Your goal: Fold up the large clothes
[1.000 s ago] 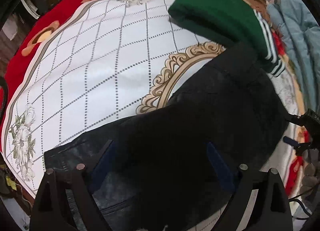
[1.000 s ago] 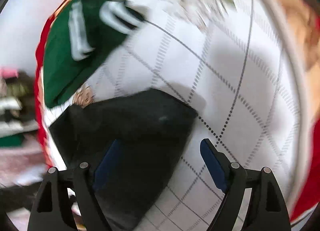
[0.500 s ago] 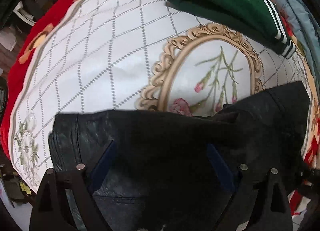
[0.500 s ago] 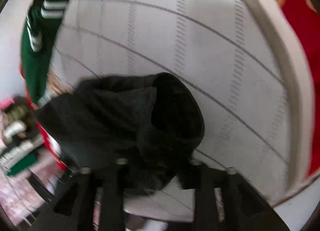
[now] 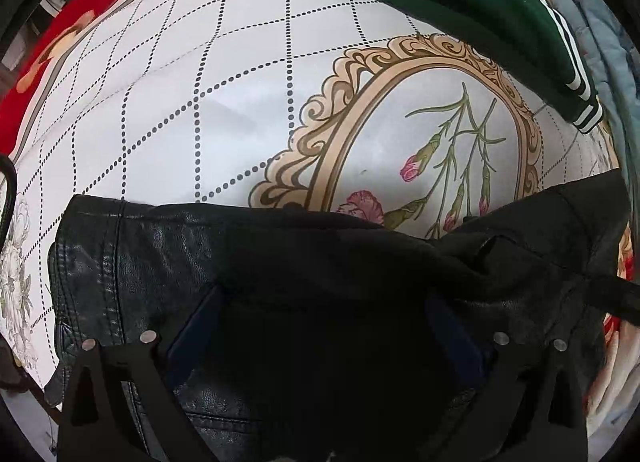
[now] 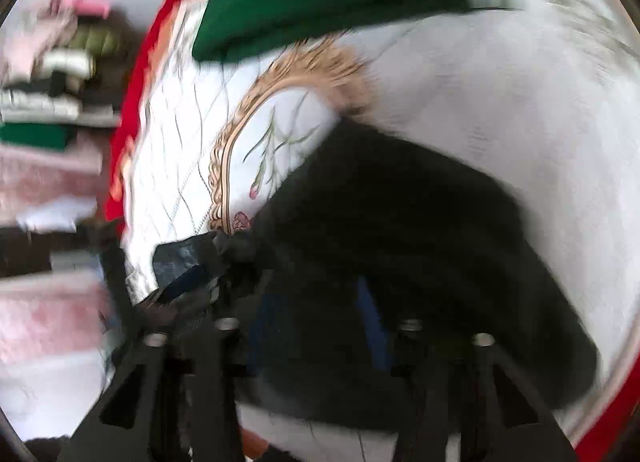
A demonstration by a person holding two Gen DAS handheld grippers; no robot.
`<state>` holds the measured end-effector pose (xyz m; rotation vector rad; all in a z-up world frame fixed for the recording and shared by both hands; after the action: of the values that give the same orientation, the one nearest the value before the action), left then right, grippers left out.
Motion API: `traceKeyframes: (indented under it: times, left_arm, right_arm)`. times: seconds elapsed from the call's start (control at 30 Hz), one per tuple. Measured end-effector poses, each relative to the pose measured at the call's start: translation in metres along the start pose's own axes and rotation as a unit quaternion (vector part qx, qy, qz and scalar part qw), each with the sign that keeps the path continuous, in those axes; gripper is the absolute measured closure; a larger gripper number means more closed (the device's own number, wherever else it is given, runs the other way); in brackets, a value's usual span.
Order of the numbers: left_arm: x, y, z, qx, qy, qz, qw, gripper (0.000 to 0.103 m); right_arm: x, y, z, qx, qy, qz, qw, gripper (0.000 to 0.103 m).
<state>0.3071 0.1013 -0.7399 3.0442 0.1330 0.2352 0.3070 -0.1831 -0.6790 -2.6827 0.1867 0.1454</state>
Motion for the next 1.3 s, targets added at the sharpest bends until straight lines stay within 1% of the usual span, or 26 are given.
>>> traceKeyframes:
  times: [0.03, 0.07, 0.1, 0.17, 0.27, 0.33, 0.37, 0.43, 0.5, 0.57, 0.63, 0.67, 0.73, 0.8, 0.83, 0.9, 0.97, 1.0, 1.03, 1.07, 1.1, 1.13, 1.17, 1.2, 1.23, 1.3]
  left_arm:
    - [-0.001, -0.003, -0.001, 0.001, 0.001, 0.000, 1.0000, 0.000]
    - [-0.003, -0.007, -0.002, 0.005, 0.002, -0.002, 1.0000, 0.000]
    - [-0.003, -0.011, -0.001, 0.010, 0.003, -0.004, 0.9999, 0.000]
    - [-0.002, -0.019, 0.002, 0.001, 0.005, -0.018, 0.9998, 0.000]
    - [-0.003, -0.024, -0.002, -0.009, 0.002, -0.031, 0.9995, 0.000]
    - [-0.008, -0.029, -0.017, -0.013, 0.007, -0.032, 0.9994, 0.000]
    - [-0.013, -0.032, -0.025, -0.013, 0.011, -0.034, 0.9993, 0.000]
    - [-0.028, -0.042, -0.042, -0.009, 0.018, -0.050, 0.9985, 0.000]
    - [-0.051, -0.057, -0.057, -0.002, 0.022, -0.082, 0.9964, 0.000]
    - [-0.079, -0.074, -0.071, 0.006, 0.019, -0.129, 0.9914, 0.000]
    - [-0.116, -0.094, -0.085, 0.012, 0.014, -0.195, 0.9806, 0.001]
    - [-0.141, -0.107, -0.092, 0.010, 0.010, -0.241, 0.9704, 0.001]
    - [-0.174, -0.114, -0.100, 0.003, 0.009, -0.296, 0.9552, 0.001]
    - [-0.207, -0.124, -0.100, -0.015, 0.008, -0.350, 0.9367, 0.001]
    - [-0.214, -0.125, -0.098, -0.029, 0.009, -0.365, 0.9307, 0.001]
    - [-0.224, -0.126, -0.087, -0.076, 0.013, -0.403, 0.9121, 0.001]
    - [-0.220, -0.124, -0.080, -0.109, 0.032, -0.426, 0.8976, 0.003]
    - [-0.216, -0.126, -0.076, -0.112, 0.045, -0.430, 0.8947, 0.003]
    - [-0.210, -0.128, -0.074, -0.098, 0.053, -0.432, 0.8948, 0.003]
    - [-0.204, -0.135, -0.075, -0.073, 0.071, -0.434, 0.8953, 0.003]
    - [-0.198, -0.135, -0.074, -0.052, 0.080, -0.433, 0.8962, 0.011]
    - [-0.196, -0.141, -0.074, -0.025, 0.081, -0.435, 0.8964, 0.026]
    - [-0.194, -0.145, -0.077, -0.005, 0.087, -0.437, 0.8950, 0.037]
    - [-0.190, -0.152, -0.084, 0.024, 0.104, -0.429, 0.8968, 0.061]
    - [-0.183, -0.156, -0.089, 0.027, 0.116, -0.417, 0.9008, 0.073]
    - [-0.170, -0.163, -0.099, 0.020, 0.139, -0.400, 0.9057, 0.083]
  right_arm:
    - [0.009, 0.000, 0.024, -0.030, -0.012, 0.002, 0.999, 0.079]
    - [0.014, 0.009, 0.039, -0.055, -0.024, 0.009, 0.998, 0.084]
    - [0.021, 0.016, 0.053, -0.067, -0.024, 0.026, 0.997, 0.088]
    - [0.030, 0.017, 0.056, -0.063, -0.033, 0.055, 0.996, 0.088]
    - [0.032, 0.013, 0.043, -0.054, -0.049, 0.061, 0.995, 0.088]
    - [0.032, 0.004, 0.017, -0.050, -0.044, 0.040, 0.997, 0.088]
    - [0.028, 0.001, 0.005, -0.046, -0.039, 0.022, 0.998, 0.085]
    - [0.014, -0.009, -0.006, -0.039, -0.044, -0.006, 0.998, 0.085]
    - [0.007, -0.010, 0.015, -0.047, -0.072, -0.016, 0.996, 0.085]
    - [-0.006, 0.007, 0.052, -0.085, -0.105, -0.018, 0.991, 0.085]
    - [-0.006, 0.011, 0.067, -0.098, -0.098, -0.017, 0.990, 0.086]
    - [-0.004, 0.009, 0.065, -0.108, -0.100, -0.013, 0.989, 0.086]
    - [-0.003, 0.004, 0.058, -0.116, -0.101, -0.027, 0.988, 0.085]
    - [-0.005, 0.001, 0.052, -0.105, -0.097, -0.034, 0.989, 0.083]
    - [-0.007, 0.001, 0.048, -0.099, -0.099, -0.034, 0.990, 0.081]
    - [-0.012, 0.002, 0.042, -0.073, -0.109, -0.027, 0.991, 0.064]
    - [-0.020, 0.001, 0.033, -0.051, -0.113, -0.015, 0.992, 0.055]
    - [-0.024, 0.003, 0.027, -0.043, -0.113, -0.014, 0.993, 0.054]
    - [-0.029, 0.006, 0.022, -0.039, -0.111, -0.014, 0.993, 0.054]
    - [-0.033, 0.011, 0.016, -0.038, -0.108, -0.013, 0.993, 0.053]
    - [-0.042, 0.014, 0.007, -0.037, -0.107, -0.011, 0.994, 0.053]
    - [-0.046, 0.018, 0.005, -0.036, -0.106, -0.006, 0.994, 0.053]
    - [-0.048, 0.022, 0.005, -0.034, -0.106, -0.002, 0.994, 0.053]
    - [-0.052, 0.036, -0.002, -0.033, -0.108, 0.004, 0.994, 0.053]
    - [-0.054, 0.038, -0.002, -0.033, -0.110, 0.008, 0.993, 0.053]
    - [-0.055, 0.039, -0.001, -0.036, -0.107, 0.010, 0.994, 0.053]
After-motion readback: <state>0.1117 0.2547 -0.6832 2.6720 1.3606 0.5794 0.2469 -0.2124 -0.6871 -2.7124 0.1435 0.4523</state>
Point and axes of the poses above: each gripper's, at about its wrist camera, not at the fingertips, and z roughly the way its jaws point, y to its right, x to its top, the point moved 7 cm from there along z, roughly the way its jaws point, and after that the axes turned 11 degrees about z, right-handed, at the moved point
